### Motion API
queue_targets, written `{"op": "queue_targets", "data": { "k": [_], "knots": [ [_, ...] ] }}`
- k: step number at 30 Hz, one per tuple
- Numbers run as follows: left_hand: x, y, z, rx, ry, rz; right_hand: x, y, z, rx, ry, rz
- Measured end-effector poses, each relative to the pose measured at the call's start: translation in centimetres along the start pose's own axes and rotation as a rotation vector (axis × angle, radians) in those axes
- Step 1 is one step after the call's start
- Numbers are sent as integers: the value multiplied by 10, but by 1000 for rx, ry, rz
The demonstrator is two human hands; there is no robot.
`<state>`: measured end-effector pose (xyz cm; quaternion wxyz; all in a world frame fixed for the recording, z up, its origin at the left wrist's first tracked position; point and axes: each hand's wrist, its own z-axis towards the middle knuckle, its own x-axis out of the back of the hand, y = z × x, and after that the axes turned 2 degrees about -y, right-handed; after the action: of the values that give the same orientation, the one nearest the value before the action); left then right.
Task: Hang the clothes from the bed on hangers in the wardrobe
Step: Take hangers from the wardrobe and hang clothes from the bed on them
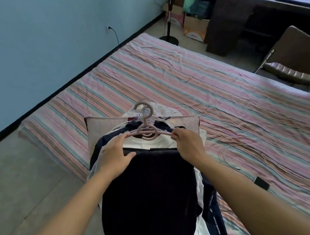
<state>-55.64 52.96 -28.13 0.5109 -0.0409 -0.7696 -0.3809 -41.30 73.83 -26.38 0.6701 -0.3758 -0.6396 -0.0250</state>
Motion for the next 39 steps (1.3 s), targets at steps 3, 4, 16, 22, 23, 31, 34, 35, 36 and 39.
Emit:
{"op": "queue_targets", "data": {
  "k": [3, 4, 16, 22, 23, 31, 34, 35, 36, 39],
  "knots": [
    [-26, -8, 28, 40, -131, 214, -21, 12, 38, -45, -42, -20],
    [-33, -9, 35, 65, -168, 271, -30, 16, 49, -54, -53, -21],
    [-89, -50, 95, 261, -364, 419, -112, 40, 127, -169, -171, -86],
    [-104, -59, 110, 275, -405, 437, -126, 48, 108, 60, -199, -59],
    [-107, -59, 114, 280, -403, 440, -129, 52, 99, 96, -246, -140],
    [-122, -62, 148, 335, -433, 440, -157, 79, 110, 69, -349, -111],
    [-129, -68, 156, 332, -433, 441, -166, 84, 119, 58, -358, -112],
    [-130, -70, 157, 328, -440, 446, -168, 84, 121, 57, -359, -118],
    [-130, -71, 159, 320, -452, 455, -170, 85, 122, 57, -362, -127],
    [-120, -80, 166, 276, -508, 430, -168, 83, 126, 49, -389, -163]
  ]
}}
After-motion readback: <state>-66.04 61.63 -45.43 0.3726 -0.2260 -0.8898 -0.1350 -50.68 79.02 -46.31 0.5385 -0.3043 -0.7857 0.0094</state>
